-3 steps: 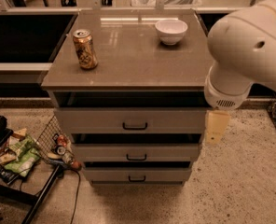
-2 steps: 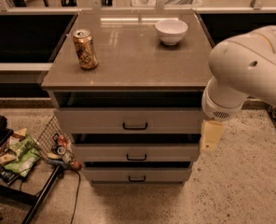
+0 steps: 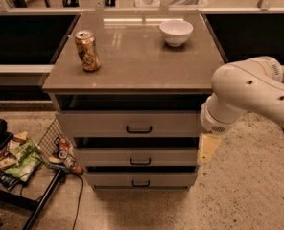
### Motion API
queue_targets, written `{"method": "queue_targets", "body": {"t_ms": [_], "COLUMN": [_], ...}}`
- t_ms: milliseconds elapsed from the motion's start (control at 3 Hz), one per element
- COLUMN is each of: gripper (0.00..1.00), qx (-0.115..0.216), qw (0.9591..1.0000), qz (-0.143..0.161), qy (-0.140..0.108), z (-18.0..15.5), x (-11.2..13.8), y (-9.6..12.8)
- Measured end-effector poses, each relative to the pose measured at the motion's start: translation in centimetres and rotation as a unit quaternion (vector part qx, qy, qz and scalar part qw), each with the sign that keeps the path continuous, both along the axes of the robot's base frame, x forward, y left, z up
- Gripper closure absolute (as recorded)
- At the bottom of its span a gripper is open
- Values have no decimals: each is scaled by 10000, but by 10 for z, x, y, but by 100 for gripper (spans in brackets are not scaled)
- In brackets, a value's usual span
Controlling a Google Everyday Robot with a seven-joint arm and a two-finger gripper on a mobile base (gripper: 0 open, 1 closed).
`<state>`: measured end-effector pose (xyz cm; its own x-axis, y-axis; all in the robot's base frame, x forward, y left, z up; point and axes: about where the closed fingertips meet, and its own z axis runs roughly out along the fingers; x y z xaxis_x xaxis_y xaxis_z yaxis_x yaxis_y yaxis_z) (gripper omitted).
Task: Open top drawer
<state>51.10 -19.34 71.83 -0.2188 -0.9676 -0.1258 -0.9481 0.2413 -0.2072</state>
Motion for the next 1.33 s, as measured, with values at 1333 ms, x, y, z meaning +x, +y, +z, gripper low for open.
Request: {"method": "queue_targets", "body": {"t_ms": [1333], "gripper": [0], "qx": [242], "qw": [9987], "qz": [335], "qy": [306], "z": [-51], "x": [63], "y": [28]}}
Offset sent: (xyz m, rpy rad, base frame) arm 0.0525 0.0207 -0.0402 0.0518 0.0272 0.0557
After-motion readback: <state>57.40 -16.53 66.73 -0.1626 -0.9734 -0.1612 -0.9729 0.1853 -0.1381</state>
